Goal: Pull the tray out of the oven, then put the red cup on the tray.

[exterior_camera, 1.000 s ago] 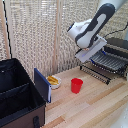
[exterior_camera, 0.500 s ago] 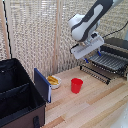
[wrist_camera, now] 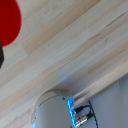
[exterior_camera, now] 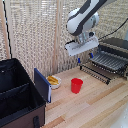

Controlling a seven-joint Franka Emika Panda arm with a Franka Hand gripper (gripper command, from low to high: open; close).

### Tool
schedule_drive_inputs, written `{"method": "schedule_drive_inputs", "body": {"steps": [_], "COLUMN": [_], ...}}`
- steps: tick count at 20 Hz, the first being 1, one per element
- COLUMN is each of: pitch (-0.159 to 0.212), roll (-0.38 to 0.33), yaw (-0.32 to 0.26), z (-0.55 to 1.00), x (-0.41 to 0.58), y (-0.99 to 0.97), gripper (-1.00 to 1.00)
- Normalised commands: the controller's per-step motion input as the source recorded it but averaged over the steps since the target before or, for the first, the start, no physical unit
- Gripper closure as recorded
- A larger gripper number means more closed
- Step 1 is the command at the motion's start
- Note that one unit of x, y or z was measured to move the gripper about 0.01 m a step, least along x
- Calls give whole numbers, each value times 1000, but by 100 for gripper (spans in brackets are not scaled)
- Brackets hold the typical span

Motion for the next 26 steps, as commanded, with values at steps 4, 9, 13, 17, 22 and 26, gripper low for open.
{"method": "schedule_drive_inputs", "body": {"steps": [4,9,13,17,22,26], "pitch": [-97,-177,-200,-202,-120,-38], "roll": [147,17,-71,-13,18,58], "yaw": [120,210,263,252,206,139], "z": [3,-282,-384,-401,-426,-327], "x": [-619,-282,36,104,22,-71], "y": [117,-40,-144,-117,-110,-143], "gripper": [-100,-100,-100,-100,-100,-100]}}
